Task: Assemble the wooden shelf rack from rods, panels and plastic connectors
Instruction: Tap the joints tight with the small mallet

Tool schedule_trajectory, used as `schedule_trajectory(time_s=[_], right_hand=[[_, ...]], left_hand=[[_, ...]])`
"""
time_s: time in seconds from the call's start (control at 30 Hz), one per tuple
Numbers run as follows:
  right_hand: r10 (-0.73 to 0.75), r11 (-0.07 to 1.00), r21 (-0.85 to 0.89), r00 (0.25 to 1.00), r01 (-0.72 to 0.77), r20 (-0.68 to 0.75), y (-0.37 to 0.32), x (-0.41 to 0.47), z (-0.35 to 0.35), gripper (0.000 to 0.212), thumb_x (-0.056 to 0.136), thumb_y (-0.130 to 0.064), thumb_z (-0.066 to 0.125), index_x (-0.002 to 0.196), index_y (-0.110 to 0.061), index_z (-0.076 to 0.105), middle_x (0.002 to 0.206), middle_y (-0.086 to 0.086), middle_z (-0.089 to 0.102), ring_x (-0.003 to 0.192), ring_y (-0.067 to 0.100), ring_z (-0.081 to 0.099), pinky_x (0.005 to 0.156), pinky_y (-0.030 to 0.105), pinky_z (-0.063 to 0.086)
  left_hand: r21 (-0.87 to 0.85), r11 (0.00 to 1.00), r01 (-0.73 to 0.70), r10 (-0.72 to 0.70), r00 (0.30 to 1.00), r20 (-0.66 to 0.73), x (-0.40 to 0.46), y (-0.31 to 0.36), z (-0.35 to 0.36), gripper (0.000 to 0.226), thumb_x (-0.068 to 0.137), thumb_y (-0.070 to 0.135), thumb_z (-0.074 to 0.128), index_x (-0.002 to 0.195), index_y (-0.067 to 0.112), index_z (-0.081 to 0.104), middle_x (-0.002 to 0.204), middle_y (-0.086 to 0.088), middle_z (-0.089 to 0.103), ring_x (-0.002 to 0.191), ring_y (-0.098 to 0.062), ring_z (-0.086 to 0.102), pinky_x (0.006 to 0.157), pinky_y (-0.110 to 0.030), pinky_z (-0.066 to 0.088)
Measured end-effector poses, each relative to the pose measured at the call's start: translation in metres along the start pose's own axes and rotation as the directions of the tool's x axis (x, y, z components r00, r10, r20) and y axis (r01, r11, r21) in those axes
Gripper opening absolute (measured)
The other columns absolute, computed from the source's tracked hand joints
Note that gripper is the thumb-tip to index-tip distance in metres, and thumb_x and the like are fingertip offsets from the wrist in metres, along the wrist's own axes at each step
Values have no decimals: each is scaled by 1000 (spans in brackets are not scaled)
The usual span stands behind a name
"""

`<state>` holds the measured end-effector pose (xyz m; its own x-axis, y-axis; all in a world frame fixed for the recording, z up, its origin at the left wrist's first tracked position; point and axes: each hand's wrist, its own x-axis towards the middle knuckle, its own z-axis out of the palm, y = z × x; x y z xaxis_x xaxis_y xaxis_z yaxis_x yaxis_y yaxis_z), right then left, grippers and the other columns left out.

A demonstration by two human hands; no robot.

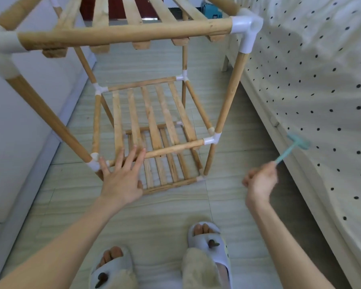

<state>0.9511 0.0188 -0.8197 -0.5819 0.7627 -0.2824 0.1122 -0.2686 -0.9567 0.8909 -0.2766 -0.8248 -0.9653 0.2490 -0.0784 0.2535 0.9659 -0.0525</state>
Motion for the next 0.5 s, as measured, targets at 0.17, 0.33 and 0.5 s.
schedule_trajectory(time_s=[0.17,0.33,0.5], right_hand=[[152,987,-75,974,-141,170,15,-9,13,38,103,-27,27,66,-19,30,39,-11,25,29,4,20,32,14,16],[235,971,-42,904,-235,358,10,-12,19,37,104,-28,25,68,-20,29,43,-9,24,31,4,20,32,14,17],[197,979,8,954,-204,227,4,-6,14,38,104,-28,23,67,-20,28,51,-3,21,31,5,19,33,16,14]], left_hand=[[8,1000,2,-2,1000,-13,1,-1,3,97,85,35,51,142,35,-27,155,8,-23,144,-23,-15,105,-66,-11],[12,1000,-2,2,1000,-25,2,-2,4,95,86,36,49,140,36,-29,155,8,-23,144,-23,-16,105,-66,-12],[-5,1000,-3,3,1000,-31,2,-2,5,96,85,36,50,141,37,-29,156,9,-22,144,-23,-16,105,-65,-13]])
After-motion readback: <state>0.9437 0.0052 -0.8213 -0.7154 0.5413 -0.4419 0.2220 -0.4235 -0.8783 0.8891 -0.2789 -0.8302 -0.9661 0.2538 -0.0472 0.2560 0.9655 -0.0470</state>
